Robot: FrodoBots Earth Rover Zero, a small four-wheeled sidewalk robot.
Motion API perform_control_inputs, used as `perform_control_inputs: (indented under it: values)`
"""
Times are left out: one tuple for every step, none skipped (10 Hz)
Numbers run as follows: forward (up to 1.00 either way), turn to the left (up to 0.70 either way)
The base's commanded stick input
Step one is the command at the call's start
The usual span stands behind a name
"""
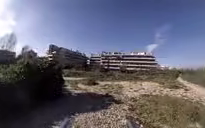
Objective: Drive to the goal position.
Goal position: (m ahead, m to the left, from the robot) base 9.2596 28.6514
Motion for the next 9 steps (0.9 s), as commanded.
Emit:
perform_control_inputs:
  values:
    - [0.50,0.00]
    - [0.50,0.01]
    - [0.50,0.04]
    - [0.50,0.42]
    - [0.50,0.43]
    - [0.50,0.10]
    - [0.50,0.01]
    - [0.50,0.00]
    - [0.50,0.00]
